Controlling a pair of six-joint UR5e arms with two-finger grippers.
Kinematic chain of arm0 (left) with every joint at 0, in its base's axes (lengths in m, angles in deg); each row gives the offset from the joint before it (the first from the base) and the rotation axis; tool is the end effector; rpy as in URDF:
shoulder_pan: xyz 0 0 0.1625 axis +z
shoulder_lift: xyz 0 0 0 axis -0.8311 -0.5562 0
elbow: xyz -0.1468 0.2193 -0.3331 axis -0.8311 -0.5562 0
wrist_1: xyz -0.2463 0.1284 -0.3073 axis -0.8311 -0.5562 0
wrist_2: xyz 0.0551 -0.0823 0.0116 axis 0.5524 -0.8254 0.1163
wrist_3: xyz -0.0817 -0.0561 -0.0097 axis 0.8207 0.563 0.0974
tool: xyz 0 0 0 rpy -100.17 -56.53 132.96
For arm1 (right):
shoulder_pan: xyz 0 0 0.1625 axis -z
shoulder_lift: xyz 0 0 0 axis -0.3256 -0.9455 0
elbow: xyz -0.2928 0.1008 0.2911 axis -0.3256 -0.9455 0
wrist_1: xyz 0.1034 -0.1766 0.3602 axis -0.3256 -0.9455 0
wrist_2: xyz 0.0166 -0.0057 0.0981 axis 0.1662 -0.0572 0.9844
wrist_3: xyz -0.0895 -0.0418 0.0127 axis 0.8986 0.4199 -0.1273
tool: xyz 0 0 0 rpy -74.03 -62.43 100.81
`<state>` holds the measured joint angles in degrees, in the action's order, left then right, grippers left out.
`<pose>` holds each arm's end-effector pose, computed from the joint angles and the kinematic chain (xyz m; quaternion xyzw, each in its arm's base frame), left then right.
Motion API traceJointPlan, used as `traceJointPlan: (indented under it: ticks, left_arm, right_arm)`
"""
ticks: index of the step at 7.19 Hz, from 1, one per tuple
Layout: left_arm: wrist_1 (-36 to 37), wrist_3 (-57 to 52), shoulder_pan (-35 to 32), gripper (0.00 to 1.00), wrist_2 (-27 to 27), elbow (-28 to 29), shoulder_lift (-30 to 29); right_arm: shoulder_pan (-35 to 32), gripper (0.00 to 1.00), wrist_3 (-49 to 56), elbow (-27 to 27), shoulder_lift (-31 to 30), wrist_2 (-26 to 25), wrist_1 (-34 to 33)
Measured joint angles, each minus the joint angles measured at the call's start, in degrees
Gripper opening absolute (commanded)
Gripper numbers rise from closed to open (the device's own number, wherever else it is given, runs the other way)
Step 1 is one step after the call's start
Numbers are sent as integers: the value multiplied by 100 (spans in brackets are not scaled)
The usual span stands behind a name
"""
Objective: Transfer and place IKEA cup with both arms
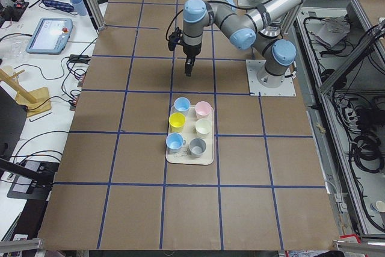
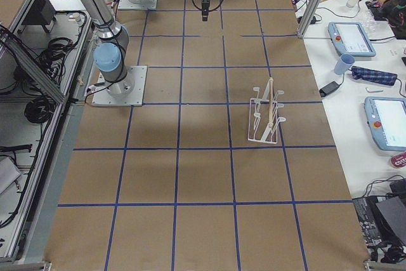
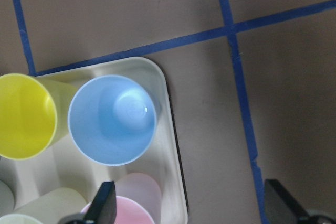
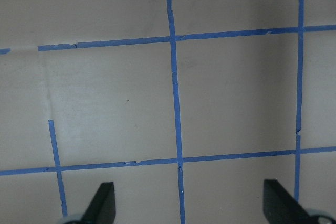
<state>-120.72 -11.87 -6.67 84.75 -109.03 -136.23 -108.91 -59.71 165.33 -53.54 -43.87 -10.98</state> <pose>0.0835 -0.4540 0.3945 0.0966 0.9953 -0.0034 0.0061 0.1321 -0.4407 0.4943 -0.0303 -0.9995 -0.0059 0.0026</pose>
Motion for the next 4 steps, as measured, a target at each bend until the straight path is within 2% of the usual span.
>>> traceJointPlan:
  ticks: [2,4]
  left_arm:
    - [-868,1136,-845,100,20,643,44]
    - [-1170,2343,-1790,100,25,979,44]
  right_arm:
    - [0,100,-4,9,-4,-7,8]
    - [0,100,5,3,-6,-2,8]
